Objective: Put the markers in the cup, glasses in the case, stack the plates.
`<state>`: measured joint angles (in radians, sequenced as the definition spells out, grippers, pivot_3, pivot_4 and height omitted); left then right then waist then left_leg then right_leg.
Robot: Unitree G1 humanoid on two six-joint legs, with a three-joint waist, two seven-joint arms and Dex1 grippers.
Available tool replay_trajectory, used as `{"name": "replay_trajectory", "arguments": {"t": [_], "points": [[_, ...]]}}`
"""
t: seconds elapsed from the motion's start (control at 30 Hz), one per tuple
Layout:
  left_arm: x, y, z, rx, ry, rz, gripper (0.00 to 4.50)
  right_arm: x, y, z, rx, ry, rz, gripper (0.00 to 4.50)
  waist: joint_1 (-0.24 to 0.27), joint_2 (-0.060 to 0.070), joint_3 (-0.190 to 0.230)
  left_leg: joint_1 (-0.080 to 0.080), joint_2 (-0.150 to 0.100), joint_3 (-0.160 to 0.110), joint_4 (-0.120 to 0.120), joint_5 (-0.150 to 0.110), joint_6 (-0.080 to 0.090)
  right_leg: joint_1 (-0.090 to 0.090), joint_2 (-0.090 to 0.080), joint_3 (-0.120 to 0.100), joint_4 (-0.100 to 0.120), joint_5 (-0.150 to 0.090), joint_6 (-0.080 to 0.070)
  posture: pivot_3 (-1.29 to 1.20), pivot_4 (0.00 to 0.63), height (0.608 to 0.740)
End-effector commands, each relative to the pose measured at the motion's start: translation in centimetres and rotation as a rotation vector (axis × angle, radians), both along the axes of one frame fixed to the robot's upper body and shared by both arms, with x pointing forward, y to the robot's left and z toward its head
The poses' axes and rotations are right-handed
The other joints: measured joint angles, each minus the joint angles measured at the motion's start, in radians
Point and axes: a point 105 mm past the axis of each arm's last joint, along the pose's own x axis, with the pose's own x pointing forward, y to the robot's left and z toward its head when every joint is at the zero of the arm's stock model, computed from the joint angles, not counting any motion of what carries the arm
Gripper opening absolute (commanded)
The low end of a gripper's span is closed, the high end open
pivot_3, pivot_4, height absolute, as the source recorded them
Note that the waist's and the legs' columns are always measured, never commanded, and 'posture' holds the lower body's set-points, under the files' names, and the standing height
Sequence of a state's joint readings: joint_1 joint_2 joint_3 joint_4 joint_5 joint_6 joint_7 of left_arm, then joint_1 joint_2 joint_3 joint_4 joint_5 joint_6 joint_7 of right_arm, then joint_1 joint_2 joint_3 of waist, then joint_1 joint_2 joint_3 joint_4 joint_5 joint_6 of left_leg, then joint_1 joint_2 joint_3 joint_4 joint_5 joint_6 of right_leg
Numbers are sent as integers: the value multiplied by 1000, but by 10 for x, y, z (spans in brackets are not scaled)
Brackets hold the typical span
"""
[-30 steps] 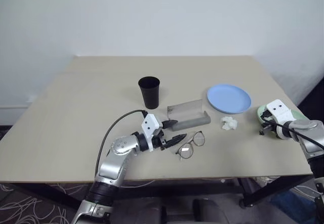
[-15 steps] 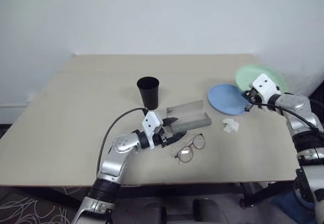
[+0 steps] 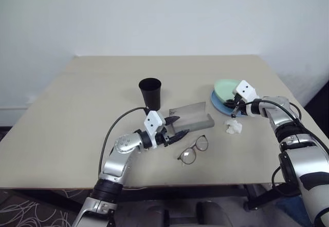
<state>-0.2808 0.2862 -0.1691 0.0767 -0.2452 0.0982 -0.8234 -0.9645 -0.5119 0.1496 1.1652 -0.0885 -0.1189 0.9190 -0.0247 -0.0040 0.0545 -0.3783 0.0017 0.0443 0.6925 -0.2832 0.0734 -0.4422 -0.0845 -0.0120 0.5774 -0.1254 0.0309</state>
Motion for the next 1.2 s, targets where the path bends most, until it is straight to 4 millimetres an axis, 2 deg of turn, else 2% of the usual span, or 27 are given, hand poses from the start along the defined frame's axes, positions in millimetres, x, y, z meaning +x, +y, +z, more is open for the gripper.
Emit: {"name": "replay_trajectory", "arguments": {"t": [0.03,0.07,0.17,0.33,0.57,0.7,0.97,1.1,1.2], "points": [[2,1,13,-12,-55,7,3236,9,4,18,-38,-75,12,26,0,0,0,0,0,0,0,0,0,0,0,0,0,0,0,0,0,733],[2,1,13,-11,-56,8,3236,10,3,17,-46,-78,2,26,0,0,0,0,0,0,0,0,0,0,0,0,0,0,0,0,0,733],[3,1,13,-10,-57,10,3236,11,2,16,-57,-84,-15,685,0,0,0,0,0,0,0,0,0,0,0,0,0,0,0,0,0,733],[2,1,13,-10,-56,9,3236,12,1,17,-69,-100,-10,2256,-1,1,0,1,0,0,0,0,0,0,0,0,1,0,0,0,0,733],[1,0,13,-10,-55,3,3236,11,1,37,-10,-134,38,2256,-1,1,0,1,0,0,0,0,0,0,0,0,1,0,0,0,0,733],[0,-1,12,-12,-52,1,3236,-4,-6,46,34,-64,141,2256,0,1,0,1,-1,0,0,0,0,0,0,0,1,0,0,0,0,733],[-1,-4,10,-16,-45,-9,3236,-40,-25,30,-44,138,280,2256,1,2,0,1,-1,-1,0,0,0,1,0,0,1,0,0,0,0,733],[0,-6,10,-17,-45,-12,3236,-54,-27,17,-59,224,305,2256,-1,2,0,2,-1,-1,2,0,0,1,0,1,3,0,0,0,0,733],[0,-6,10,-18,-46,-14,3236,-57,-27,5,-107,237,293,2256,1,2,0,3,0,-1,7,0,-1,0,-1,2,11,0,0,0,0,733]]}}
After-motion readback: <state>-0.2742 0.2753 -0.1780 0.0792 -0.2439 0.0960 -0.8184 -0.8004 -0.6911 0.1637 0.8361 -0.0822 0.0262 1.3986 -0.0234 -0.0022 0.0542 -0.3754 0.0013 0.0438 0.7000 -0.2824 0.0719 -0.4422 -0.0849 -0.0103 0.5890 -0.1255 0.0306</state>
